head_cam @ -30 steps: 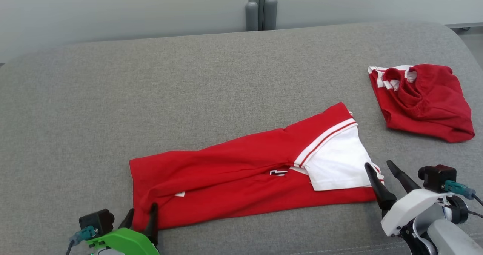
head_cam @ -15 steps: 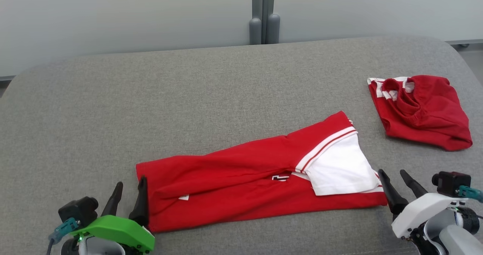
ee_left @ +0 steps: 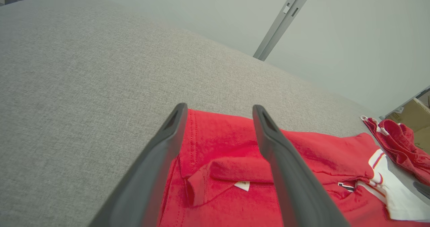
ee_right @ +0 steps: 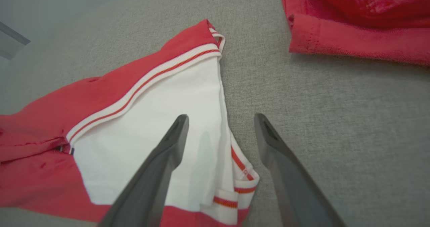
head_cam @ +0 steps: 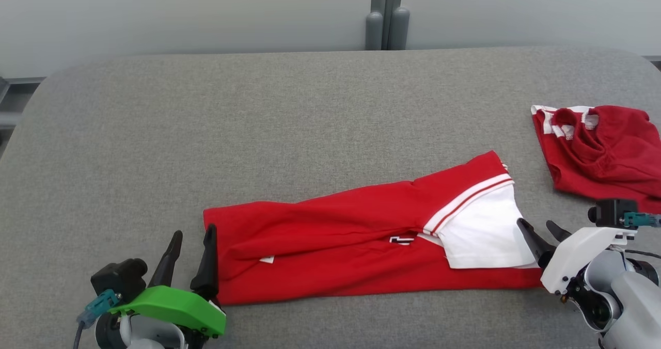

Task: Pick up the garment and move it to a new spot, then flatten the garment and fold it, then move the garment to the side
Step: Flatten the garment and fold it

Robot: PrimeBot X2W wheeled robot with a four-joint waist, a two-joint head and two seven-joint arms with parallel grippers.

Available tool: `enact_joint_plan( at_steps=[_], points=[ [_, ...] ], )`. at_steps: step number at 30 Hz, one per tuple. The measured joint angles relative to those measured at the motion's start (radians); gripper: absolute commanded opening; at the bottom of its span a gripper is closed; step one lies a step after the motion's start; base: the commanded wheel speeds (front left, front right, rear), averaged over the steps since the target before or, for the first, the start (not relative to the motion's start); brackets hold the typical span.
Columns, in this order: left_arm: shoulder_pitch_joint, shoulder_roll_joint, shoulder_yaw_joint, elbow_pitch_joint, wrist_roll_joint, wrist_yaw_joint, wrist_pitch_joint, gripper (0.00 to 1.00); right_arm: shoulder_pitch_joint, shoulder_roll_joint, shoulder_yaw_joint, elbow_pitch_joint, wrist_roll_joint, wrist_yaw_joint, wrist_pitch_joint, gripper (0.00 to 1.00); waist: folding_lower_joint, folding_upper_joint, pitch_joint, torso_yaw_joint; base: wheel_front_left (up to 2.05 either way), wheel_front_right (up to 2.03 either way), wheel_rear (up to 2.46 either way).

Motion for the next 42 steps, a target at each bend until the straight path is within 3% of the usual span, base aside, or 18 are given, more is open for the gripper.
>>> enact_joint_plan(
  at_steps=[9, 19, 20, 21, 23, 25, 34, 42],
  points=[
    [0.003, 0.000, 0.033, -0.024, 0.003, 0.009, -0.002, 1.00, -0.030, 0.008, 0.003, 0.047, 0.044, 0.003, 0.093, 1.00, 0.0000, 0.0000, 0.032, 0.044, 0.00, 0.00, 0.00],
    [0.012, -0.001, 0.049, -0.043, 0.011, 0.012, -0.004, 1.00, -0.054, 0.019, 0.020, 0.068, 0.071, 0.009, 0.153, 1.00, 0.0000, 0.0000, 0.039, 0.044, 0.00, 0.00, 0.00],
    [0.012, -0.001, 0.052, -0.045, 0.011, 0.012, -0.004, 1.00, -0.057, 0.021, 0.026, 0.067, 0.071, 0.009, 0.156, 0.67, 0.0000, 0.0000, 0.040, 0.043, 0.00, 0.00, 0.00],
    [0.012, -0.001, 0.055, -0.047, 0.011, 0.012, -0.004, 1.00, -0.061, 0.025, 0.033, 0.067, 0.071, 0.009, 0.157, 0.45, 0.0000, 0.0000, 0.040, 0.042, 0.00, 0.00, 0.00],
    [0.013, -0.002, 0.059, -0.052, 0.015, 0.012, -0.004, 1.00, -0.070, 0.034, 0.045, 0.065, 0.071, 0.009, 0.164, 0.30, 0.0000, 0.0000, 0.041, 0.039, 0.00, 0.00, 0.00],
    [0.013, -0.002, 0.061, -0.057, 0.018, 0.012, -0.004, 1.00, -0.074, 0.038, 0.052, 0.063, 0.071, 0.009, 0.165, 0.01, 0.0000, 0.0000, 0.041, 0.036, 0.00, 0.00, 0.00],
    [0.031, -0.002, 0.086, -0.064, 0.018, 0.013, -0.005, 1.00, -0.094, 0.036, 0.053, 0.042, 0.078, 0.009, 0.131, 0.00, 0.0001, 0.0000, 0.039, 0.019, 0.00, 0.00, 0.00],
    [0.054, -0.002, 0.101, -0.073, 0.024, 0.016, -0.005, 1.00, -0.116, -0.030, 0.044, 0.021, 0.084, 0.010, 0.119, 0.00, 0.0000, 0.0000, 0.033, -0.018, 0.00, 0.00, 0.00]
  ],
)
